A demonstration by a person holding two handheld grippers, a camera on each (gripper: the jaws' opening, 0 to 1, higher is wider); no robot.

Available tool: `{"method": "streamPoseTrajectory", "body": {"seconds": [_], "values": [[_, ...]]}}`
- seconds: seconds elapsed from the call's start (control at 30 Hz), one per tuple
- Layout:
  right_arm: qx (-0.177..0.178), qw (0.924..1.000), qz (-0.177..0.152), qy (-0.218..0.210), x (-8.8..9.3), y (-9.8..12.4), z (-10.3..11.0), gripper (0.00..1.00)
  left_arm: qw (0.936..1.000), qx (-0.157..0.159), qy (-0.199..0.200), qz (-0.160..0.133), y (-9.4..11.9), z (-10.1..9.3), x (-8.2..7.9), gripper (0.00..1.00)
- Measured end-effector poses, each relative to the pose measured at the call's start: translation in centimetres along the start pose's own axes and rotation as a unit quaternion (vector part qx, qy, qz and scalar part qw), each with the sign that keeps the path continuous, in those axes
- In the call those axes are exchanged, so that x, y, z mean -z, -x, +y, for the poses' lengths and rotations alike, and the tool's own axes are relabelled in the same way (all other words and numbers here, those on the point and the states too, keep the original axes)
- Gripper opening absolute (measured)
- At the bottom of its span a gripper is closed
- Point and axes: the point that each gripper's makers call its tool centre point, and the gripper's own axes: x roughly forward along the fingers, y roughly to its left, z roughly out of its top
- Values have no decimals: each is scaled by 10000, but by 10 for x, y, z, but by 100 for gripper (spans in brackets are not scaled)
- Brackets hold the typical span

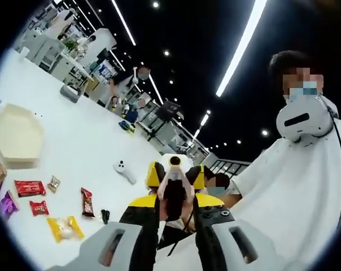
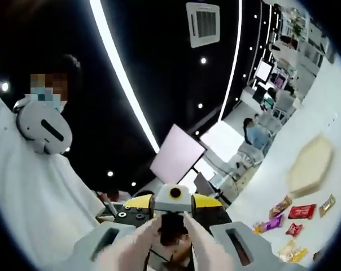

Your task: Place the target food into the container with the food tongs after gripping and lifting it, then release it inside without dropping or visibly crushing the food.

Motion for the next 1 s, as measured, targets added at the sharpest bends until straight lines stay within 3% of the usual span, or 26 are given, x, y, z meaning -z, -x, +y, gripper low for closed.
{"method": "streamPoseTrajectory", "body": {"seconds": [0.17,0.4,0.57,0.7,0.83,1.0], "values": [[-6,9999,117,17,4,-1,2,25,9999,42,-10,142,1,-1,2,20],[33,9995,215,-221,8,1,0,25,9997,54,234,77,1,0,6,21],[91,9996,159,-202,5,6,2,25,9977,197,550,-351,-4,-3,9,20],[148,9995,101,-248,0,8,1,25,9967,200,627,-481,-7,-1,16,19],[142,9998,-25,-162,-8,8,3,27,9917,277,767,-996,-10,-2,10,18],[157,9998,-73,-129,-11,9,2,28,9896,333,763,-1176,-13,-3,6,18]]}}
